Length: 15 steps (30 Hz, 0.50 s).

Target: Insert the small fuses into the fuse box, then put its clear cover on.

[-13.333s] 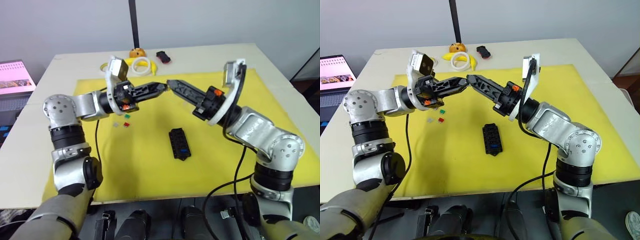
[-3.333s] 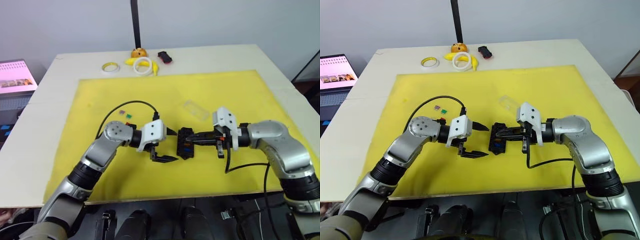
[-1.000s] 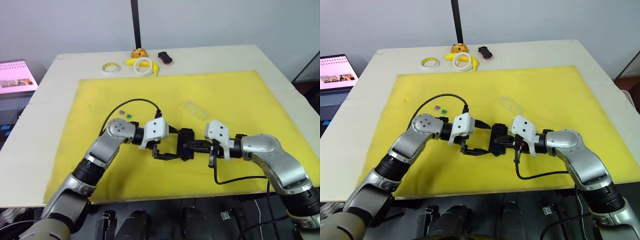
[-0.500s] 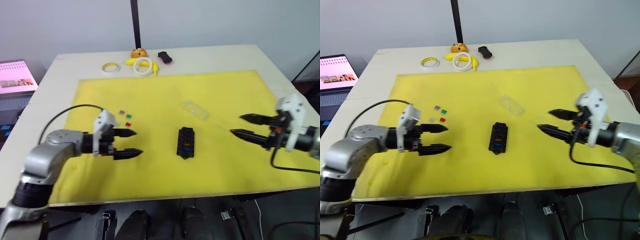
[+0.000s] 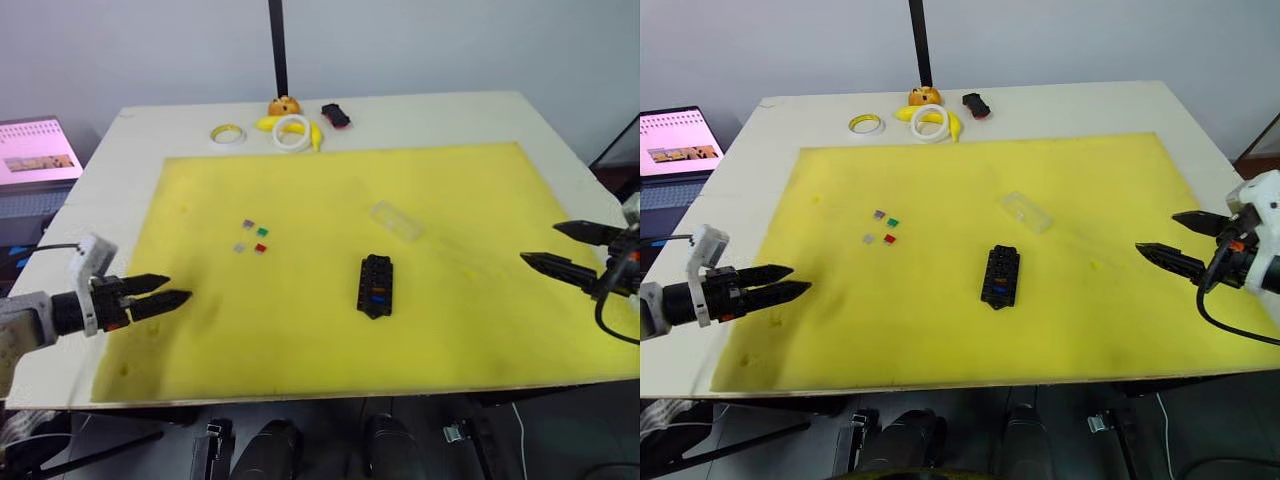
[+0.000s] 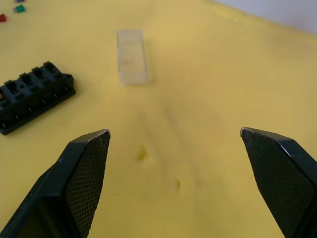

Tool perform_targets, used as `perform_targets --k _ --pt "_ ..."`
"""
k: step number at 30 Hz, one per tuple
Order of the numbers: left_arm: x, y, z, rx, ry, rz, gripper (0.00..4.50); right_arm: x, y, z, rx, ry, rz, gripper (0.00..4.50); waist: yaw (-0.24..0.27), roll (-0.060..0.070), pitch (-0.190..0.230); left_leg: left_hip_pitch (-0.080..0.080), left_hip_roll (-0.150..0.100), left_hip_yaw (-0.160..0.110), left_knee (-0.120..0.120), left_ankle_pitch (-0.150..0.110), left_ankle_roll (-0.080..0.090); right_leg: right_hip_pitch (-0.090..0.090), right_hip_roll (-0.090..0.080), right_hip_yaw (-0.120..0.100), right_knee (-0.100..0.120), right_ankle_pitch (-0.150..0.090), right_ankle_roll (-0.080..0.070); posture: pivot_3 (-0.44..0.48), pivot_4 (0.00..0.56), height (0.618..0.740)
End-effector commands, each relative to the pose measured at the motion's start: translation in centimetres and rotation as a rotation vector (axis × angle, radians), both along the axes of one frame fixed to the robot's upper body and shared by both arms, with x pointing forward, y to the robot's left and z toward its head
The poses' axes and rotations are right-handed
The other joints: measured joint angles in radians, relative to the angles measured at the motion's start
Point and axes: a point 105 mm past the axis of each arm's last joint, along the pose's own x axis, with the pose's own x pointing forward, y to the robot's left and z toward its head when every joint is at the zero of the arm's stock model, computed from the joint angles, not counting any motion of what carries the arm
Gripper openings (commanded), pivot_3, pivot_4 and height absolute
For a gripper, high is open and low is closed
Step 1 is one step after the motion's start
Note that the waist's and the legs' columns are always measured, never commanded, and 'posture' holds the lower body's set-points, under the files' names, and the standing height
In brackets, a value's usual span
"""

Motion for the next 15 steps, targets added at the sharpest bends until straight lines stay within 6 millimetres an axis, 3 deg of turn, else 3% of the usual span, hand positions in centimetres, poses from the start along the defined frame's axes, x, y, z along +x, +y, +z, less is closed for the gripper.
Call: perform_targets --k 1,4,10,15 --pt "0.9 -0.2 1.5 -0.098 0.014 0.028 4.50 0.3 2.6 1.3 0.008 -0.054 0.086 4.47 0.000 0.000 0.000 0.000 0.000 0.000 0.000 0.000 0.000 0.000 0.000 0.000 0.000 0.000 0.000 0.000 0.150 0.740" --pt "2.6 -0.7 1.6 -0.187 0.097 0.064 4.50 0.6 5.4 1.5 0.033 -0.057 0.176 4.47 0.000 0.000 0.000 0.000 0.000 0.000 0.000 0.000 0.000 0.000 0.000 0.000 0.000 0.000 0.000 0.000 0.150 0.740" --pt "4.9 -2.7 1.7 -0.359 0.305 0.048 4.50 0.0 13.5 2.0 0.114 -0.059 0.445 4.47 -0.007 0.000 0.000 -0.001 0.000 0.000 0.000 0.000 0.000 -0.001 0.000 0.000 0.002 0.000 0.000 0.000 0.150 0.740" --pt "6.1 -3.5 1.7 -0.434 0.398 0.058 4.50 -0.2 17.9 1.9 0.142 -0.069 0.576 4.47 -0.021 -0.001 0.000 -0.001 -0.001 -0.001 0.001 0.000 0.000 -0.002 0.000 0.000 0.002 0.000 0.000 0.000 0.150 0.740"
